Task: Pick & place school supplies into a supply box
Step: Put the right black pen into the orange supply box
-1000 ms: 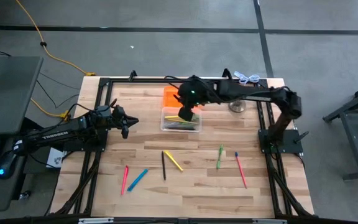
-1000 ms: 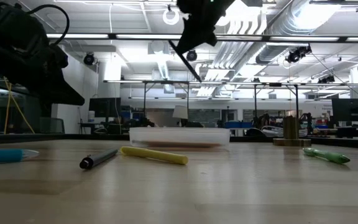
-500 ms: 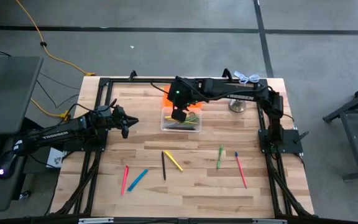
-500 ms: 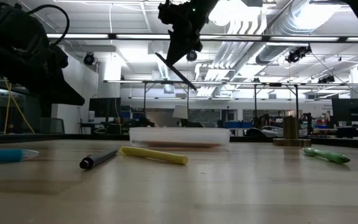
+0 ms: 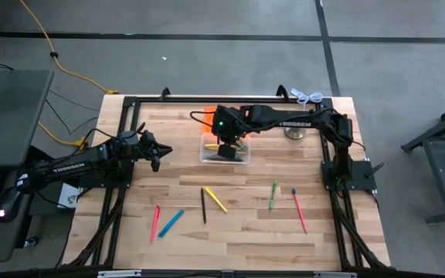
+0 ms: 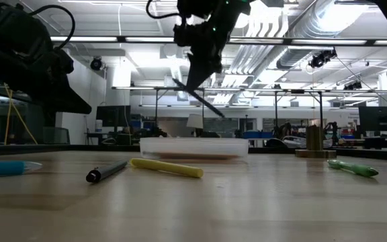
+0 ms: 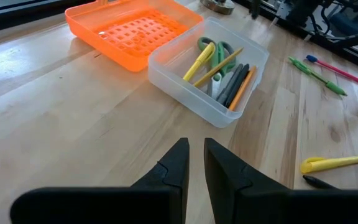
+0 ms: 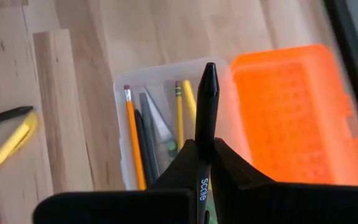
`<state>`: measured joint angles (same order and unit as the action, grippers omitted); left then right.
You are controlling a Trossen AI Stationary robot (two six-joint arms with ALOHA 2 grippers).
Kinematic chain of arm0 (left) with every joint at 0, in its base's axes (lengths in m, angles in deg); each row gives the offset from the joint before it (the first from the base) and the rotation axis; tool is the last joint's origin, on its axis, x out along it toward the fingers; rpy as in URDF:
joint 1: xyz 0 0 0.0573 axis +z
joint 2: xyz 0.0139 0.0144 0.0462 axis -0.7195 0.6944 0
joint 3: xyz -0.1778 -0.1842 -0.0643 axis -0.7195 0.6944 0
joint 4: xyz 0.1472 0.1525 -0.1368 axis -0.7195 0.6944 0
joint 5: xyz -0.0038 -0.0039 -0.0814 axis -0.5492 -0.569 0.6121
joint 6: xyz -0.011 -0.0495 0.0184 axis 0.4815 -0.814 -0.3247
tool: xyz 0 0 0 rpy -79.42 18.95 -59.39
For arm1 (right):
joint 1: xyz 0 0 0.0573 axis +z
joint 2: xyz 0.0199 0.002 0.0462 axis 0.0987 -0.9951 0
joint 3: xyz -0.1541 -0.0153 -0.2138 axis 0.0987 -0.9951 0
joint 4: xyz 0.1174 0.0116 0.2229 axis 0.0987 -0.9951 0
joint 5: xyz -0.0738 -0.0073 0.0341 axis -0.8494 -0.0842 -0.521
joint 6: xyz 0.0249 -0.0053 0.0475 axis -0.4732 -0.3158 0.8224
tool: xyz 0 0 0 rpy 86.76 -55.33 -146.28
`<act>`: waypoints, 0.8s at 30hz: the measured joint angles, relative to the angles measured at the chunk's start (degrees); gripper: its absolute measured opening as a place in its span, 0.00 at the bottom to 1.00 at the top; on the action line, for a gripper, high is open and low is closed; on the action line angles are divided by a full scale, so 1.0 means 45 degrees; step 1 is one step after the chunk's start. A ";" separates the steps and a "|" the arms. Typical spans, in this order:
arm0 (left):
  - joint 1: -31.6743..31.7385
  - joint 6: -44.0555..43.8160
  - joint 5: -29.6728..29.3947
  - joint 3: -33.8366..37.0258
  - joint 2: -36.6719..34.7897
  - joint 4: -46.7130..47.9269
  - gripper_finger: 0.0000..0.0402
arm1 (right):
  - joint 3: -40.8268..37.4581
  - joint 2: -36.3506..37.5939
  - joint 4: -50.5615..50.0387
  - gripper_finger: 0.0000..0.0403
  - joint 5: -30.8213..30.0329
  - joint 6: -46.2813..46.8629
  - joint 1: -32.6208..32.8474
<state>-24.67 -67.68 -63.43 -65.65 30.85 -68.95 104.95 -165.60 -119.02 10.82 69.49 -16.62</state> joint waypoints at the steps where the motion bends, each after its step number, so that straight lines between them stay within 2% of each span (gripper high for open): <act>1: -0.0001 0.0000 0.0000 0.0000 0.0002 0.0000 0.20 | -0.0198 0.0000 0.0145 0.00 0.0107 -0.0023 0.0000; 17: -0.0002 0.0000 -0.0004 0.0000 -0.0002 0.0000 0.20 | -0.3138 0.0000 0.3009 0.01 0.1187 0.0240 0.0049; 24: -0.0001 0.0000 -0.0004 0.0000 -0.0002 0.0000 0.20 | -0.3862 0.0005 0.3782 0.01 0.1627 0.0582 0.0049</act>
<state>-24.67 -67.68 -63.45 -65.65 30.84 -68.95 87.57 -165.58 -102.00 18.15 72.11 -16.40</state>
